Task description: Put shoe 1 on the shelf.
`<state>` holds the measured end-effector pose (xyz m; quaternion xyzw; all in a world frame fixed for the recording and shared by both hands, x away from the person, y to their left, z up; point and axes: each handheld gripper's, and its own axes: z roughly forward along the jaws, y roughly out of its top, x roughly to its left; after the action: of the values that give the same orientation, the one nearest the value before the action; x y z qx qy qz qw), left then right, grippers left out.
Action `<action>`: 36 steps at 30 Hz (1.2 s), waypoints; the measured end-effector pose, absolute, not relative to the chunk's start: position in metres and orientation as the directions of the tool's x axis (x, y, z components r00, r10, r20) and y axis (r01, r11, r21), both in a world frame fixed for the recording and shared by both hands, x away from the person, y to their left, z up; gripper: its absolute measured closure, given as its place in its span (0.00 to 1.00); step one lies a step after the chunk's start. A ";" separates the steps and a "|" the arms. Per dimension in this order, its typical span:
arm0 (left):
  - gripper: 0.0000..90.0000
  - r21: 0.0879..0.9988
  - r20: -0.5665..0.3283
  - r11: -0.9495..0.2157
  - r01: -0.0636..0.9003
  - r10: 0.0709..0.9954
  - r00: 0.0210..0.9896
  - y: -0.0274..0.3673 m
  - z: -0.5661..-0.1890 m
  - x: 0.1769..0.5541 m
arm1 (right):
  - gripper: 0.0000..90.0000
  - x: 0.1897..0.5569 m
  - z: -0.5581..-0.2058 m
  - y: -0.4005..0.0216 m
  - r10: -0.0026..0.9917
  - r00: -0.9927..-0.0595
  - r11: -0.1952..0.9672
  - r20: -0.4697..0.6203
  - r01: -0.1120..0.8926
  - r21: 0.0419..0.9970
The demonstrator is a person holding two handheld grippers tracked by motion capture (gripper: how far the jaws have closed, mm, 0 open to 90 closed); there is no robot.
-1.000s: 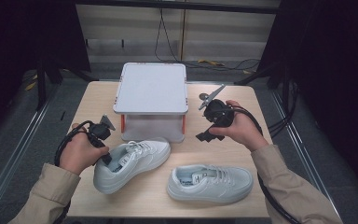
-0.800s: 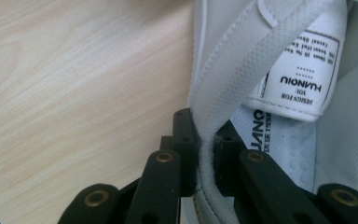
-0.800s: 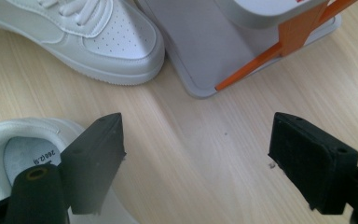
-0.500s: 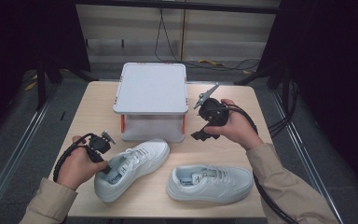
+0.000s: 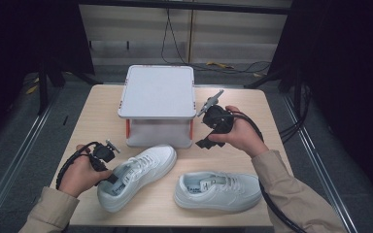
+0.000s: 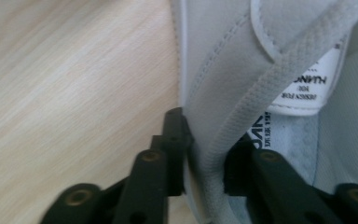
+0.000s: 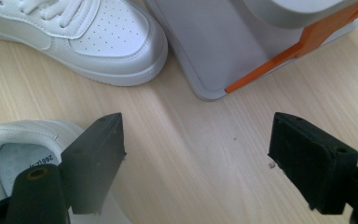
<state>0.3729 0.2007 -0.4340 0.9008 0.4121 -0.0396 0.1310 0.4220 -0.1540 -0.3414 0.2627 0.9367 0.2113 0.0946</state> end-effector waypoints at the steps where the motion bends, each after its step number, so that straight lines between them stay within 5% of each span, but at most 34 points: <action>1: 0.88 0.203 -0.201 -0.608 0.767 0.741 0.641 0.200 -0.431 0.372 | 0.20 0.422 -0.342 -0.154 0.535 -0.842 0.770 -0.064 0.455 0.448; 8: 0.93 0.182 -0.193 -0.552 0.814 0.791 0.580 0.204 -0.399 0.368 | 0.20 0.421 -0.334 -0.158 0.536 -0.841 0.771 -0.077 0.450 0.452; 22: 0.93 0.301 -0.148 -0.450 0.841 0.849 0.507 0.200 -0.354 0.386 | 0.20 0.424 -0.318 -0.154 0.528 -0.844 0.773 -0.097 0.430 0.467; 36: 0.92 0.349 -0.152 -0.347 0.870 0.896 0.418 0.171 -0.414 0.417 | 0.21 0.435 -0.324 -0.149 0.523 -0.848 0.770 -0.085 0.427 0.474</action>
<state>0.4167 0.1715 -0.4136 0.8201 0.5384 0.0330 0.1910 0.4351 -0.1487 -0.3235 0.2541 0.9347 0.2246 0.1066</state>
